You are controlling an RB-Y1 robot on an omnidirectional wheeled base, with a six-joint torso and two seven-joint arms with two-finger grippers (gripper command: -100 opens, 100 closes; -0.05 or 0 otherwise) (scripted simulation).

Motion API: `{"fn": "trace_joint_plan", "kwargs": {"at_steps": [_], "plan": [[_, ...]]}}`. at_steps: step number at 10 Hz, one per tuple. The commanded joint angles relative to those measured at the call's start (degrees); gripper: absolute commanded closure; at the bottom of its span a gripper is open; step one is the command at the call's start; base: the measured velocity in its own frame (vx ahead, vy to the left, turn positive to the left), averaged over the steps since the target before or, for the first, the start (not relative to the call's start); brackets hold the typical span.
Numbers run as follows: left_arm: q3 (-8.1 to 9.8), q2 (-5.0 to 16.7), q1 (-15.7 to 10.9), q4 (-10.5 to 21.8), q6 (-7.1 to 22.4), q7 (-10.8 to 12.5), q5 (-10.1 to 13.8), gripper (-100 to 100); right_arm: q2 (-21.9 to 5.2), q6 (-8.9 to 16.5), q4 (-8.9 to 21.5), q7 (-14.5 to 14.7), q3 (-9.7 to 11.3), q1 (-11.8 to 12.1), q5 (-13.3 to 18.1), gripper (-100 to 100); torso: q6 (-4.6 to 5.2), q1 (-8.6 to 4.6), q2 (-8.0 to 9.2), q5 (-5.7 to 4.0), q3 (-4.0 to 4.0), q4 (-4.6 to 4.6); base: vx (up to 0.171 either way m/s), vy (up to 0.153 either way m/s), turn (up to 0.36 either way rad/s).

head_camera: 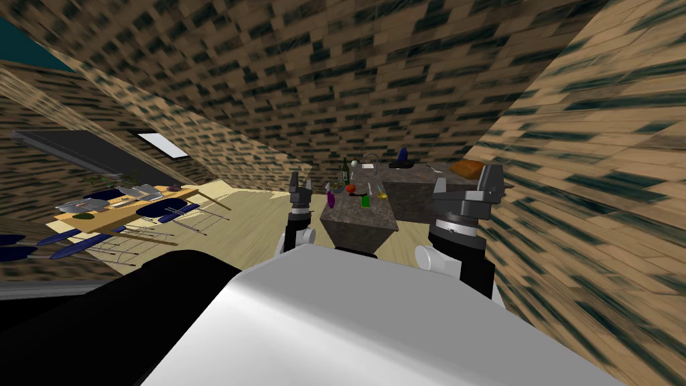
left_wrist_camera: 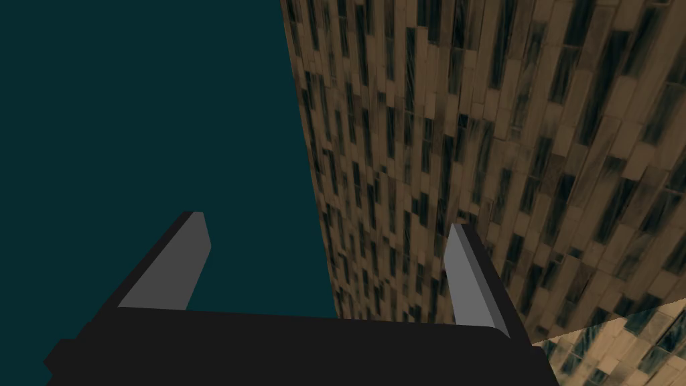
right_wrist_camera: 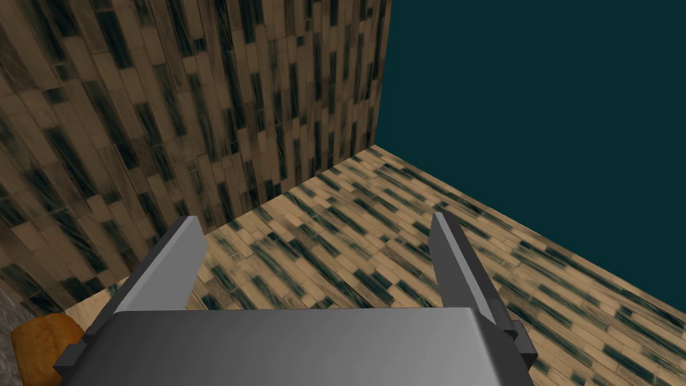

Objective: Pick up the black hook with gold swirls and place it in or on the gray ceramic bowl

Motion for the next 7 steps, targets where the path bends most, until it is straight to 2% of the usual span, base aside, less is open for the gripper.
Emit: {"fn": "trace_joint_plan", "kwargs": {"at_steps": [1, 6, 7], "plan": [[-0.06, 1.8, -1.65, 1.34, 0.71, 0.16, 0.78, -100, 0.0, 0.0, 0.0, 0.0, 0.0, 0.0, 0.0, 0, 0.0, 0.0, 0.0, 0.0, 0.0, 0.0, -0.021, -0.009, 0.069], [-0.27, 5.58, -8.97, 7.89, 4.23, 0.93, 4.17, -100, 0.0, 0.0, 0.0, 0.0, 0.0, -0.01, 0.0, 0, 0.0, -0.1, 0.2, -0.02, 0.11, 0.04, -0.051, -0.025, 0.071], [-0.27, 5.58, -9.32, 7.89, 4.23, 0.93, 4.17, -100, 0.0, 0.0, 0.0, 0.0, 0.0, -0.01, 0.0, 0, 0.0, -0.13, 0.19, -0.03, 0.11, 0.04, -0.037, -0.03, 0.02]]}}
